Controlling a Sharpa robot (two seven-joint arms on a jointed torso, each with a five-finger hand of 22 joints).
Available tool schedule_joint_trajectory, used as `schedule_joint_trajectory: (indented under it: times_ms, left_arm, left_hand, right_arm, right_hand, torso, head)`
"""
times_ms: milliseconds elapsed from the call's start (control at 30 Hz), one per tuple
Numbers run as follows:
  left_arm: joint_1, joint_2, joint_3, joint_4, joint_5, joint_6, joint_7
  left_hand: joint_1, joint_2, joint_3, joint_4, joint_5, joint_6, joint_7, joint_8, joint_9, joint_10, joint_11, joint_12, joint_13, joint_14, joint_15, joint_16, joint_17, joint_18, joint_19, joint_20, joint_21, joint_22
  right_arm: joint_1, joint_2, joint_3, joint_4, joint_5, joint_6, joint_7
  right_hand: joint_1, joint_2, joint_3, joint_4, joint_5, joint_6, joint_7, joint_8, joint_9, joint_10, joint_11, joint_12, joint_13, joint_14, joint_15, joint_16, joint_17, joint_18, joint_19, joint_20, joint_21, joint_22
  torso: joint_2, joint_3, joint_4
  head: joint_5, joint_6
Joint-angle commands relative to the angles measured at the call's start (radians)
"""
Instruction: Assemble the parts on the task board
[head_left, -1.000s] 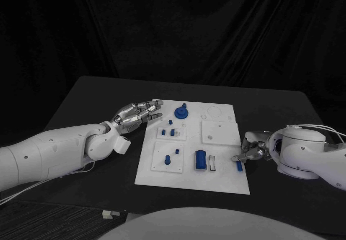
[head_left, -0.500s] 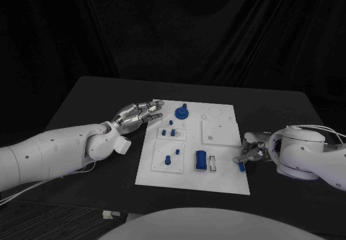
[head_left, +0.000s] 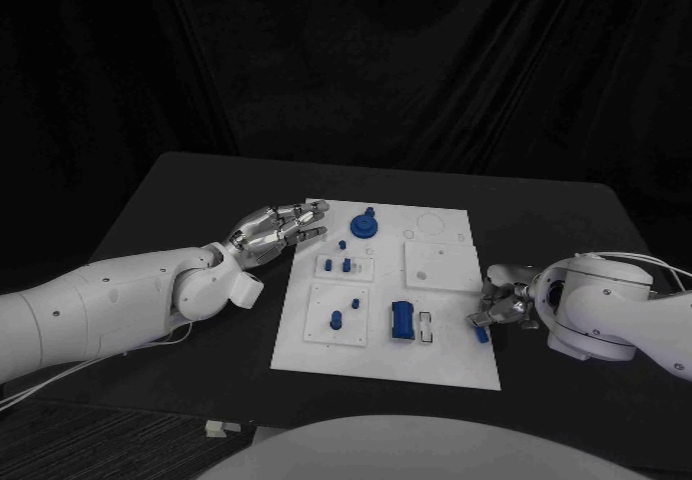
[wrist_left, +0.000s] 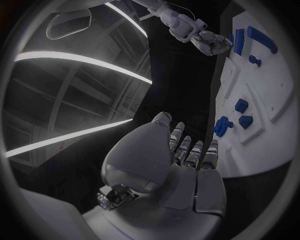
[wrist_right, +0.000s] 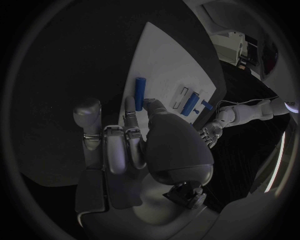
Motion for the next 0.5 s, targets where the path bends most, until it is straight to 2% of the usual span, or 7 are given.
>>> schedule_joint_trajectory:
  times_ms: [33, 67, 133, 333, 500]
  left_arm:
    - [-0.002, 0.002, 0.001, 0.001, 0.005, 0.013, 0.012]
    - [-0.002, 0.002, 0.001, 0.001, 0.005, 0.013, 0.012]
    - [-0.002, 0.001, 0.001, 0.001, 0.005, 0.013, 0.012]
    - [-0.002, 0.003, 0.001, 0.0, 0.005, 0.014, 0.012]
    - [-0.002, 0.004, 0.001, -0.001, 0.005, 0.014, 0.012]
  left_hand:
    - [0.002, -0.002, 0.005, 0.001, 0.002, -0.002, 0.009, 0.006, 0.002, -0.002, 0.007, 0.005, 0.001, 0.0, 0.0, 0.006, 0.002, -0.006, 0.006, -0.004, 0.004, -0.001]
    - [0.002, -0.002, 0.005, 0.001, 0.002, -0.002, 0.009, 0.006, 0.002, -0.002, 0.007, 0.005, 0.001, 0.0, 0.0, 0.006, 0.002, -0.006, 0.006, -0.004, 0.004, -0.001]
    - [0.002, -0.002, 0.005, 0.001, 0.002, -0.002, 0.009, 0.006, 0.002, -0.002, 0.007, 0.005, 0.001, 0.0, 0.0, 0.006, 0.002, -0.006, 0.006, -0.004, 0.004, -0.001]
    - [0.002, -0.002, 0.005, 0.001, 0.002, -0.002, 0.009, 0.006, 0.002, -0.002, 0.007, 0.005, 0.001, 0.0, 0.0, 0.006, 0.002, -0.006, 0.006, -0.004, 0.004, -0.001]
    - [0.002, -0.002, 0.005, 0.001, 0.002, -0.002, 0.009, 0.006, 0.002, -0.002, 0.007, 0.005, 0.001, 0.0, 0.0, 0.006, 0.002, -0.006, 0.006, -0.004, 0.004, -0.001]
  right_arm:
    - [-0.011, 0.0, -0.007, 0.001, 0.114, -0.072, 0.014]
    - [-0.011, 0.0, -0.007, 0.001, 0.119, -0.076, 0.015]
    - [-0.011, -0.002, -0.007, 0.004, 0.149, -0.097, 0.021]
    - [-0.011, -0.007, -0.007, 0.017, 0.242, -0.148, 0.04]
    - [-0.01, -0.01, -0.006, 0.03, 0.318, -0.182, 0.061]
  right_hand:
    - [0.012, 0.0, 0.12, -0.105, -0.006, 0.006, -0.028, -0.047, -0.121, 0.107, -0.007, 0.003, 0.263, 0.083, -0.004, 0.009, 0.184, 0.005, 0.001, -0.006, 0.009, 0.098]
    - [-0.006, -0.004, 0.154, -0.115, -0.016, 0.004, -0.025, -0.043, -0.119, 0.107, -0.009, 0.003, 0.263, 0.083, -0.005, 0.01, 0.185, 0.004, 0.003, -0.007, 0.012, 0.1]
    - [-0.035, -0.017, 0.205, -0.137, -0.023, 0.011, -0.031, -0.028, -0.113, 0.107, -0.011, 0.003, 0.263, 0.085, -0.006, 0.014, 0.192, 0.003, 0.006, -0.01, 0.019, 0.102]
    - [-0.086, -0.024, 0.258, -0.156, -0.015, 0.013, -0.035, -0.011, -0.103, 0.107, -0.014, 0.003, 0.263, 0.086, -0.01, 0.013, 0.191, 0.003, 0.01, -0.012, 0.02, 0.102]
    - [-0.103, -0.025, 0.271, -0.16, -0.015, 0.012, -0.037, -0.005, -0.1, 0.107, -0.015, 0.003, 0.263, 0.087, -0.01, 0.016, 0.195, 0.003, 0.011, -0.013, 0.02, 0.102]
  torso:
    - [0.0, -0.0004, 0.0002]
    - [0.0, -0.0003, 0.0003]
    - [0.0, -0.0004, 0.0003]
    - [0.0, 0.0, 0.0009]
    - [-0.001, 0.0001, 0.0004]
  head:
    - [0.0, 0.0]
    - [0.0, 0.0]
    - [0.001, 0.0]
    - [-0.001, 0.0]
    - [-0.001, 0.0]
